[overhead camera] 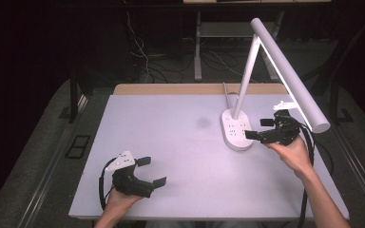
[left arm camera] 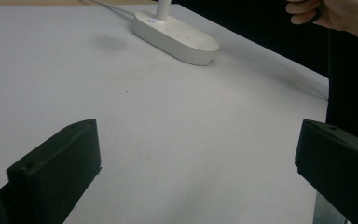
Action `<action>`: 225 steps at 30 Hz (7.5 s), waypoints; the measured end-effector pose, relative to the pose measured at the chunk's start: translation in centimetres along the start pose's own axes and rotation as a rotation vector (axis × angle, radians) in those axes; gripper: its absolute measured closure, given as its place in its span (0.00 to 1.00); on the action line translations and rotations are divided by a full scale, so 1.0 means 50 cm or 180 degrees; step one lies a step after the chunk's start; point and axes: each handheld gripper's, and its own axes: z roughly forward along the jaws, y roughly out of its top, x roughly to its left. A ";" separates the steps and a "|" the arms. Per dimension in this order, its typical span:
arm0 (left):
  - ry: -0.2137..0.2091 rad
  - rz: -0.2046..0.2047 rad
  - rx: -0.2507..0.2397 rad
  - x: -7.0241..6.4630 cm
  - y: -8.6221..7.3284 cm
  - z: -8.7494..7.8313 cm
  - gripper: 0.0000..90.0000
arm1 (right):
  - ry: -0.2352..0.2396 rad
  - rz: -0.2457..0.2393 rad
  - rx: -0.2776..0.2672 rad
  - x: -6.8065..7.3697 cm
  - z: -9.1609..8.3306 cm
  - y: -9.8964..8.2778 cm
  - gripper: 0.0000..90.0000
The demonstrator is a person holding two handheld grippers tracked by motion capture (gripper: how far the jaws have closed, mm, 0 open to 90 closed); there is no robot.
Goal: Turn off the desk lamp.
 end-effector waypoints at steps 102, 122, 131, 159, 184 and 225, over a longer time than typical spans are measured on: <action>-0.0038 0.0002 -0.0020 0.004 0.001 -0.005 0.00 | -0.0649 0.0275 0.0371 -0.180 0.204 0.042 1.00; -0.0033 0.0002 -0.0001 0.004 0.000 -0.003 0.00 | -0.0673 0.0285 0.0385 -0.177 0.204 0.045 1.00; -0.0039 0.0003 -0.0002 0.002 0.000 -0.002 0.00 | -0.0687 0.0327 0.0368 -0.176 0.204 0.042 1.00; -0.0040 0.0006 -0.0003 0.003 0.000 -0.004 0.00 | -0.0750 0.0270 0.0431 -0.161 0.210 0.049 1.00; -0.0056 0.0007 0.0010 0.001 0.000 0.000 0.00 | -0.0733 0.0367 0.0146 -0.145 0.134 0.066 0.83; -0.0066 0.0001 -0.0017 -0.007 0.000 0.002 0.00 | -0.0279 0.0237 -0.0407 0.019 -0.035 -0.066 0.01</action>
